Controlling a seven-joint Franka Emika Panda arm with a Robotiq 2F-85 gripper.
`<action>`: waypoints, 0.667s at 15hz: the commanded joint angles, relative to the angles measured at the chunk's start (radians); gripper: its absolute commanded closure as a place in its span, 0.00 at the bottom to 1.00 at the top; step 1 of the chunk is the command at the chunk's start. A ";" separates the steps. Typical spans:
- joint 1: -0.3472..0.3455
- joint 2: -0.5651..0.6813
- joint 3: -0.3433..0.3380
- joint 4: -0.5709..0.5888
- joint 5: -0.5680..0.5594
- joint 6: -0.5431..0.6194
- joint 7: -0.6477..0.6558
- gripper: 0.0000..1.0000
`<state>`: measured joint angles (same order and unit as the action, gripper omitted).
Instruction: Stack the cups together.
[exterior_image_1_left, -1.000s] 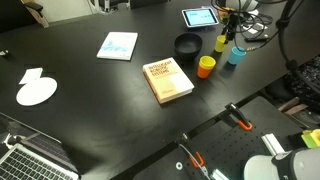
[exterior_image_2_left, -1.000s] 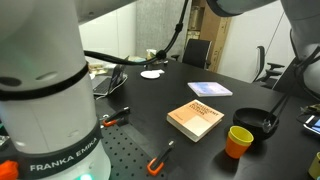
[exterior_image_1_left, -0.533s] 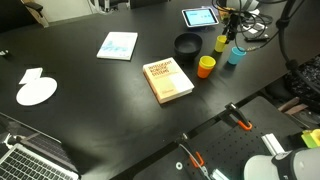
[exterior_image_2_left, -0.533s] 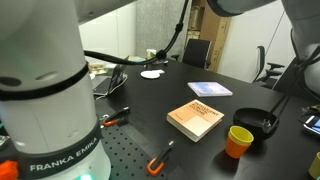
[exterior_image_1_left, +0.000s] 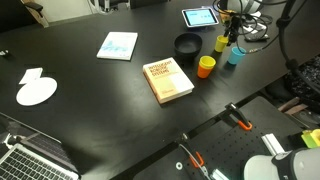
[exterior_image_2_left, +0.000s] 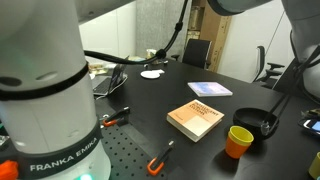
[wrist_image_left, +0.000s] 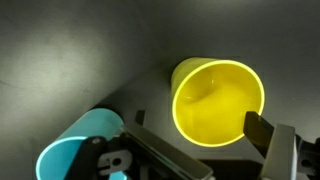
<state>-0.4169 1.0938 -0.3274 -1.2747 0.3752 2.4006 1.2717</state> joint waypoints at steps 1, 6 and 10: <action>0.026 -0.044 -0.013 -0.079 -0.019 0.042 -0.026 0.00; 0.041 -0.032 -0.015 -0.095 -0.040 0.069 -0.032 0.42; 0.051 -0.043 -0.010 -0.141 -0.051 0.085 -0.056 0.73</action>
<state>-0.3857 1.0840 -0.3277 -1.3554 0.3401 2.4498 1.2392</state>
